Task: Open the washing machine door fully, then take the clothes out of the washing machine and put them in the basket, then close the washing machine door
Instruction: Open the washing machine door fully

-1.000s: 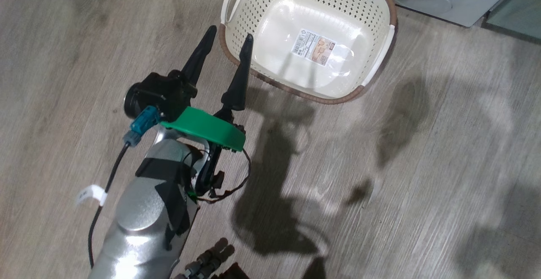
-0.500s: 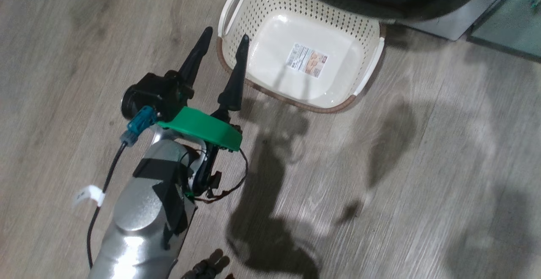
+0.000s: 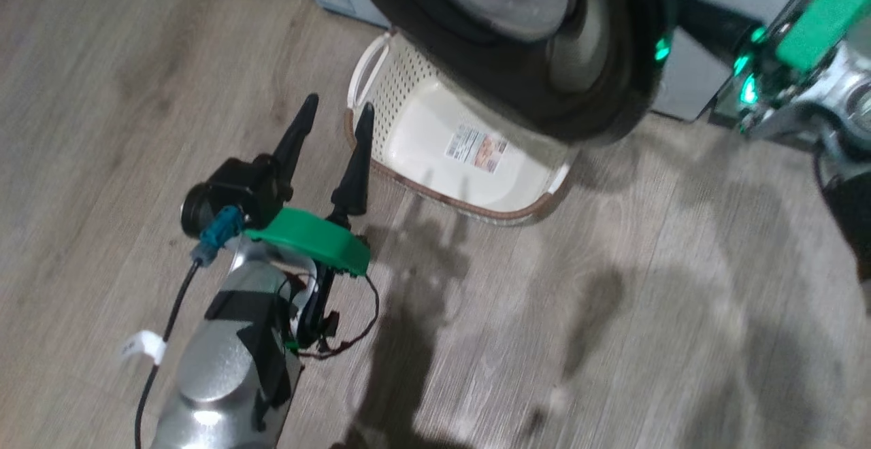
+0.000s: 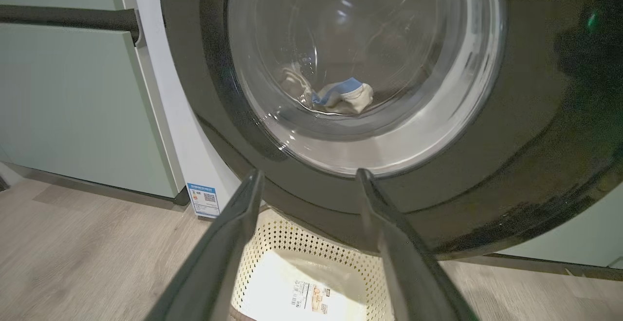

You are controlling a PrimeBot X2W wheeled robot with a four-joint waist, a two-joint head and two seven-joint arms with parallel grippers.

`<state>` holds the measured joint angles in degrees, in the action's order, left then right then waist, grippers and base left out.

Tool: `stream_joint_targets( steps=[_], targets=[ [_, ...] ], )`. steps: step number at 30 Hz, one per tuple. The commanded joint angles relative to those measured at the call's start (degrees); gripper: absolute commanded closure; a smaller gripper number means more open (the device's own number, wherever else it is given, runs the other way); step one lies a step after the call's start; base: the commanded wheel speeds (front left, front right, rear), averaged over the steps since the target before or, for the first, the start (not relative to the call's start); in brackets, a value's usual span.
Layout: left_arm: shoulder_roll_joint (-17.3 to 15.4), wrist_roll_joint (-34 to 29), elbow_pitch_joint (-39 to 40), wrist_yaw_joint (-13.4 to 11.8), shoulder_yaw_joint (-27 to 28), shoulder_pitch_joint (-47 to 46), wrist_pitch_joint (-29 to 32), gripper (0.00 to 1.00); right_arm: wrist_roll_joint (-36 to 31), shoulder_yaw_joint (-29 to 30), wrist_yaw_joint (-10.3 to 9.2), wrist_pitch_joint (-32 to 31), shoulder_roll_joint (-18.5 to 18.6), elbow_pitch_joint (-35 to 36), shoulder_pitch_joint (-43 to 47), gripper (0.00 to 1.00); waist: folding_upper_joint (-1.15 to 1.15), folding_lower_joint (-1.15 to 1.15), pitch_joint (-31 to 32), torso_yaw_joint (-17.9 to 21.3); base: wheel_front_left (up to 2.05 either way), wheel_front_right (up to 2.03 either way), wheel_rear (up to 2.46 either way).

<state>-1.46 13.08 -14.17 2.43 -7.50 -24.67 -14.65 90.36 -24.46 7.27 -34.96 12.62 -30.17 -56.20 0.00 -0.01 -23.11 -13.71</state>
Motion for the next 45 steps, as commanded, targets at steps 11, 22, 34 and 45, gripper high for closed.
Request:
stream_joint_targets(
  steps=[11, 22, 34, 45],
  targets=[
    [-1.4, -2.7, -0.1, 2.0, 2.8, 3.7, -0.3, 0.0, 1.7, -3.1, 0.22, -2.9, -5.8, 2.5, 6.8, 1.0, 0.0, 0.01, 7.5, 0.1, 0.0, 0.0, 0.0],
    [-1.4, -3.2, -0.8, 2.6, 3.1, 6.0, -0.3, 0.0, 2.7, -6.8, 0.22, -2.7, -9.3, 1.0, 11.4, 1.0, 0.0, 0.01, 11.8, -0.8, 0.0, 0.0, 0.0],
    [-1.4, -3.1, -0.7, 2.9, 3.6, 6.4, -0.3, 0.0, 8.1, -12.3, 0.22, 1.4, -9.7, 0.8, 10.9, 1.0, 0.0, 0.01, 12.2, -2.2, 0.0, 0.0, 0.0],
    [-1.4, -3.5, -1.0, 2.8, 5.2, 7.3, -0.3, 0.0, 8.6, -11.4, 0.22, 7.6, -9.7, -0.1, 11.5, 1.0, 0.0, 0.01, 14.1, -1.5, 0.0, 0.0, 0.0]
  ],
)
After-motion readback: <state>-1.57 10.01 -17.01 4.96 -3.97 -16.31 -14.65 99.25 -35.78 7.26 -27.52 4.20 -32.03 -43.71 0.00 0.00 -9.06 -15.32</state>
